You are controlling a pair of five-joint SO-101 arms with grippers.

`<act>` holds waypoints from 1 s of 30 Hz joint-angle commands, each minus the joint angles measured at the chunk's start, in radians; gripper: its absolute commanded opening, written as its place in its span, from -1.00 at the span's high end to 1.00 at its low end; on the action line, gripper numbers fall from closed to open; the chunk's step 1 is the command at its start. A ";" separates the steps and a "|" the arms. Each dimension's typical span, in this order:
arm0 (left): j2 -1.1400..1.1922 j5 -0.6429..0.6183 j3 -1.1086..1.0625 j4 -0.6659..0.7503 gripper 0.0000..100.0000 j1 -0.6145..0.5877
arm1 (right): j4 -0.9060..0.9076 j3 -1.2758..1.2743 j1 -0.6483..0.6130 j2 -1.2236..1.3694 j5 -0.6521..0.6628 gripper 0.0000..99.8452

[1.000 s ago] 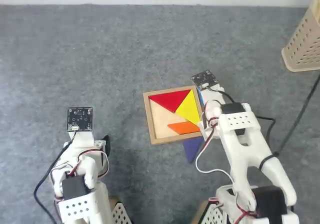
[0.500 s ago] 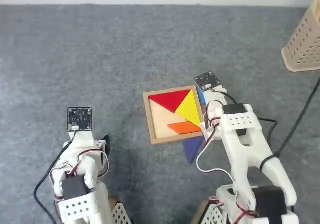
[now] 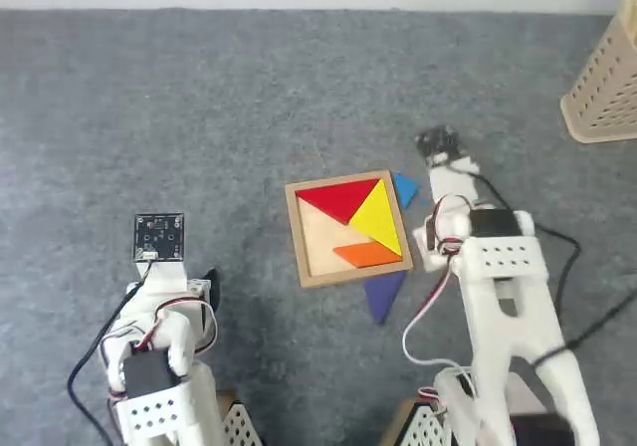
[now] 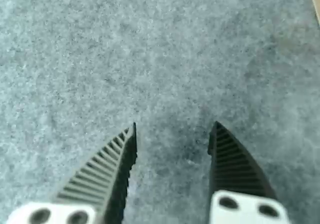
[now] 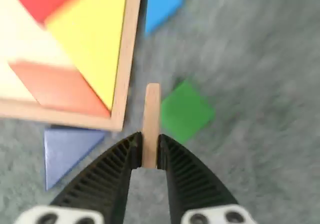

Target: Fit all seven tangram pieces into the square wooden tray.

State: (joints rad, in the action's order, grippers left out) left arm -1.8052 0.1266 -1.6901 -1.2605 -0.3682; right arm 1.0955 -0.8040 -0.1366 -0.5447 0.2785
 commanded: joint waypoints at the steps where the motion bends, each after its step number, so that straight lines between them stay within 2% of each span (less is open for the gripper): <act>1: -0.015 -0.009 0.004 -0.003 0.55 -0.005 | 0.001 0.143 -0.076 -0.061 0.012 0.99; 6: -0.015 -0.009 0.004 -0.003 0.55 -0.005 | -0.073 0.242 -0.226 0.107 0.011 0.99; 11: -0.015 -0.009 0.004 -0.003 0.55 -0.005 | -0.286 0.285 -0.242 0.328 0.023 0.99; 13: -0.015 -0.009 0.004 -0.003 0.55 -0.005 | -0.323 0.290 -0.245 0.386 0.078 0.99; 22: -0.015 -0.009 0.004 -0.003 0.55 -0.005 | -0.335 0.288 -0.285 0.490 0.167 0.99; 30: -0.015 -0.009 0.004 -0.003 0.55 -0.005 | -0.213 0.288 -0.348 0.493 0.265 0.94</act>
State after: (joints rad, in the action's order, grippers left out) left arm -1.8052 0.1266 -1.6901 -1.2605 -0.3682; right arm 0.8454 -0.5478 -0.4603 -0.0445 0.5148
